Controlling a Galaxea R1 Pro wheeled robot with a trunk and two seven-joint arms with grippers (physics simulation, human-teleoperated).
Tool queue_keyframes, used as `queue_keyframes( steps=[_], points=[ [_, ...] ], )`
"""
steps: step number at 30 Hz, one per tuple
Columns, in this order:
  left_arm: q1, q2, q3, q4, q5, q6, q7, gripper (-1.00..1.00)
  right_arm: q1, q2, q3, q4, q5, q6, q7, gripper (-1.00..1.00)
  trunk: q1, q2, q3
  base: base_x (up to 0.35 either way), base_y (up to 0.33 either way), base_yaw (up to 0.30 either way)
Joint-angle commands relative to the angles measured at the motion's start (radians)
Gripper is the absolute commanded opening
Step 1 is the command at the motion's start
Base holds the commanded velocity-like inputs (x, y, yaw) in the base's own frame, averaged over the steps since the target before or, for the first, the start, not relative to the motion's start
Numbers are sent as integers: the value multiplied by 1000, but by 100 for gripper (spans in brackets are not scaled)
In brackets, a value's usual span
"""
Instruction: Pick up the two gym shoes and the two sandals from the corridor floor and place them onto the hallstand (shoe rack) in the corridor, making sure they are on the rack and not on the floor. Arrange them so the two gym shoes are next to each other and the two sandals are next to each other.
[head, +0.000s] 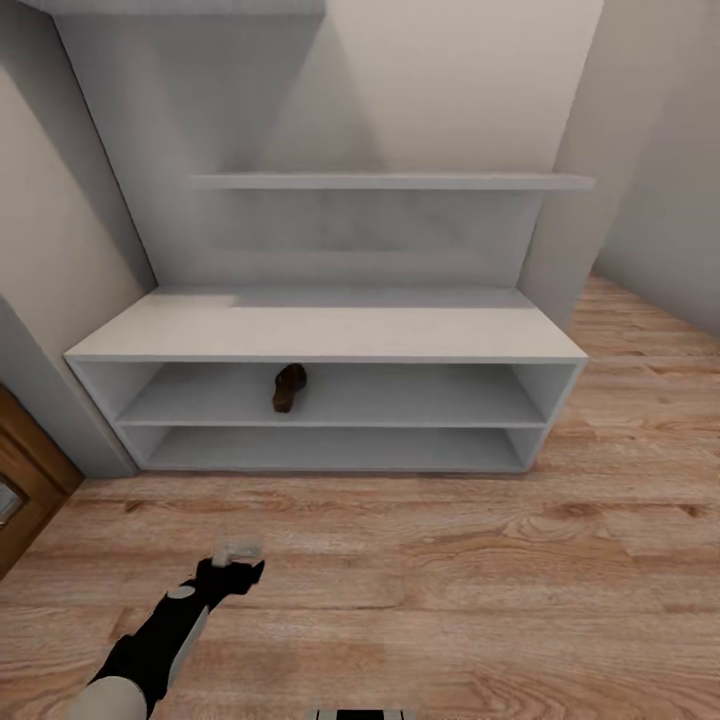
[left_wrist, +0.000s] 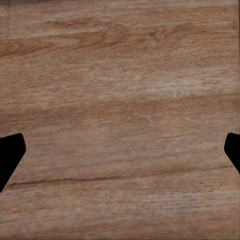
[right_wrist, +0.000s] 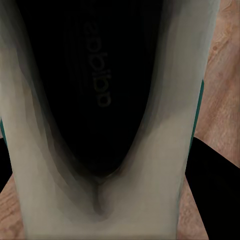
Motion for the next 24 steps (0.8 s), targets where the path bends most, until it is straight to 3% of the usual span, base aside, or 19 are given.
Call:
queue_keyframes(
  steps=[1,10,14,17,24],
  points=[
    [13,0,5,-2,-10,-17,-7,100,-1,0,-4,0,1,1,8,-100,0,0,-1,-39,0,0],
    [133,16,15,1,3,-205,-32,100,-1,1,-3,1,1,1,8,-100,0,0,-1,-12,0,0],
    [178,49,26,10,12,-298,-136,100,-1,2,-3,2,1,0,8,-100,0,0,-1,-1,0,0],
    [192,67,41,18,26,-325,-192,100,-1,5,-3,1,1,0,8,-100,0,0,-1,0,0,0],
    [225,113,99,54,106,-363,-400,100,-1,16,-3,-2,0,0,8,-100,0,0,-1,0,0,0]
  ],
)
